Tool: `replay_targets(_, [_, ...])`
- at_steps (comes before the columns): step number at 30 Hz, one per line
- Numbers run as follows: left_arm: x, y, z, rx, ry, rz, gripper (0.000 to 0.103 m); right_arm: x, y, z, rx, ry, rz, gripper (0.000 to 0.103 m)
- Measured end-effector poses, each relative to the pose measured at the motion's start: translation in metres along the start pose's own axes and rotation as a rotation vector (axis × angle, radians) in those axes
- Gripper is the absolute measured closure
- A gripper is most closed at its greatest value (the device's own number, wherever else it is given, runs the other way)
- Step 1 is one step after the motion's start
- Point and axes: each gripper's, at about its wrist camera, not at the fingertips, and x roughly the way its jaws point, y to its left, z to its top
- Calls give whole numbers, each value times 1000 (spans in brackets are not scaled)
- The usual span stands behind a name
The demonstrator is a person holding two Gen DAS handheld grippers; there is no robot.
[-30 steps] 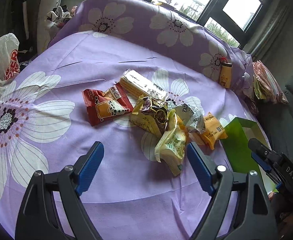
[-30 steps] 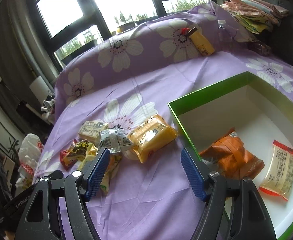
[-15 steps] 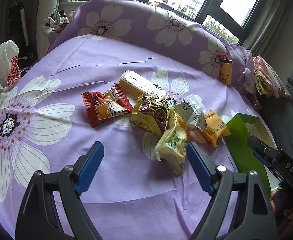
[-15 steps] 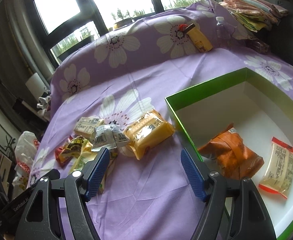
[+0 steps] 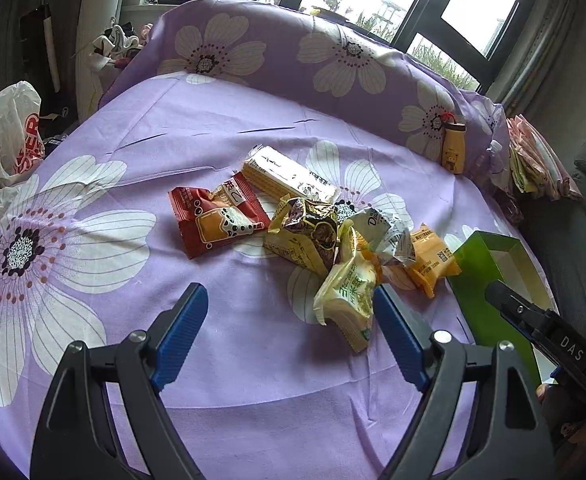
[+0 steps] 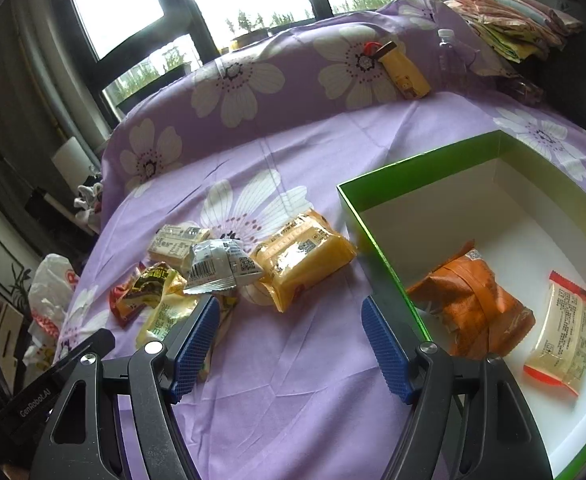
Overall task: Organize snacks
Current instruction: 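Withdraw the right tool from the box toward the snack pile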
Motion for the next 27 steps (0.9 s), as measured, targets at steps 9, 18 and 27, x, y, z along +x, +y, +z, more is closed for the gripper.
replay_targets(9, [-1,-1,0,6,0,3,19,3,2,-1,-12,14,-13,28])
replay_targets(18, [0,-2,-1,15,7,15,19,4,3,-2,-22,20,-13,28])
replay_targets(27, [1,-3,-1,23,9,17,19,5,6,-3,-41,24,-15,28])
